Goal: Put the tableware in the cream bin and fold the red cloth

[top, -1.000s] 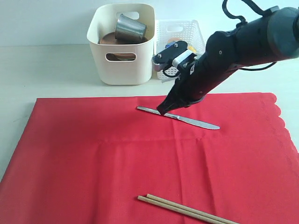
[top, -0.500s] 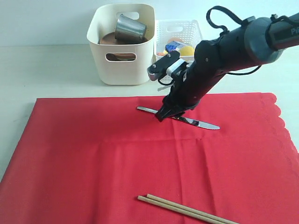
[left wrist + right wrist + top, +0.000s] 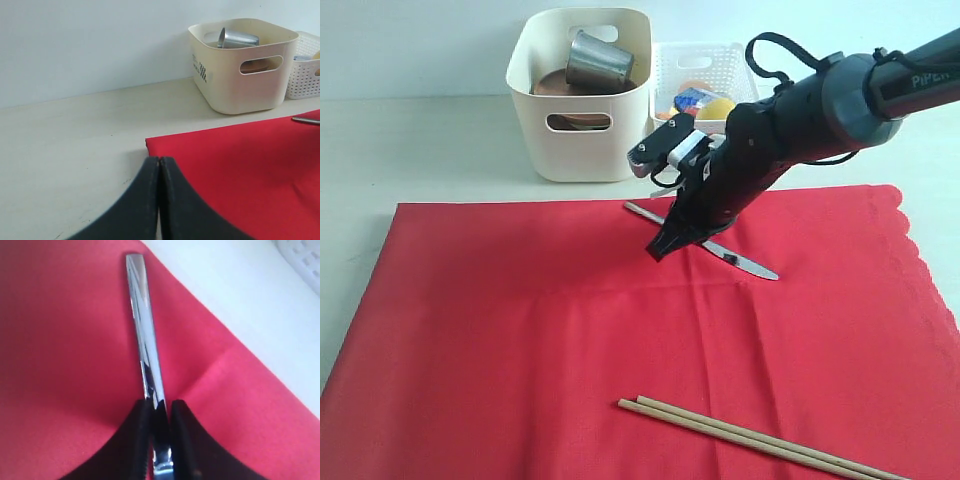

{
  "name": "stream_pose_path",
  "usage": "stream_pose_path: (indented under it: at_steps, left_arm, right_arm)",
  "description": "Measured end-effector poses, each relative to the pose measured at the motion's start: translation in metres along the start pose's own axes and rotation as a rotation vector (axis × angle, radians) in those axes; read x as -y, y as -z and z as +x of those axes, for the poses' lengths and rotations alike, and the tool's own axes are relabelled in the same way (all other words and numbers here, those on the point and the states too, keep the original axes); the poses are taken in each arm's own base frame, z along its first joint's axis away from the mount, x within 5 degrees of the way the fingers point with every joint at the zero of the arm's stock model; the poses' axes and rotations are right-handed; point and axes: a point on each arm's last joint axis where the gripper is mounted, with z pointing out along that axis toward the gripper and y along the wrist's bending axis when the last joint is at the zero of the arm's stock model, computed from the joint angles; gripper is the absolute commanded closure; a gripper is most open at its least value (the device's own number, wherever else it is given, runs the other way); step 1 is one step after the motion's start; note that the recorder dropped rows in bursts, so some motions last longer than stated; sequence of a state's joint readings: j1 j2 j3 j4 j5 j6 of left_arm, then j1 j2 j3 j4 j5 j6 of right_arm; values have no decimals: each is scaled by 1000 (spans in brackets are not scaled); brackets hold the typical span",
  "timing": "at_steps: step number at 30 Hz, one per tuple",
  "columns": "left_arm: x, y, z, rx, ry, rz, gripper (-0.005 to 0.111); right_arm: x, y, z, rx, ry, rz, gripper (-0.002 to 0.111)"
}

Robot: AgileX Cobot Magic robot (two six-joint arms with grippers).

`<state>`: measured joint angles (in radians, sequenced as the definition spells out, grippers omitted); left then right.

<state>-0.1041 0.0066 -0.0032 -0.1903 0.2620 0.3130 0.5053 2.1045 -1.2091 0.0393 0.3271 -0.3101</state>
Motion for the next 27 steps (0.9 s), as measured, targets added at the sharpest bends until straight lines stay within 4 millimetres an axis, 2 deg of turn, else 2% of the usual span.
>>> stream_pose_path:
  at_steps: [7, 17, 20, 24, 27]
  left_arm:
    - [0, 0, 0, 0, 0, 0, 105]
    - [0, 0, 0, 0, 0, 0, 105]
    - [0, 0, 0, 0, 0, 0, 105]
    - [0, 0, 0, 0, 0, 0, 105]
    - [0, 0, 0, 0, 0, 0, 105]
  right_arm:
    - [1, 20, 0, -20, 3, -5, 108]
    - [7, 109, -35, 269, -136, 34, 108]
    - [8, 129, -42, 356, -188, 29, 108]
    - [8, 137, -44, 385, -192, 31, 108]
    - [7, 122, -40, 332, -189, 20, 106]
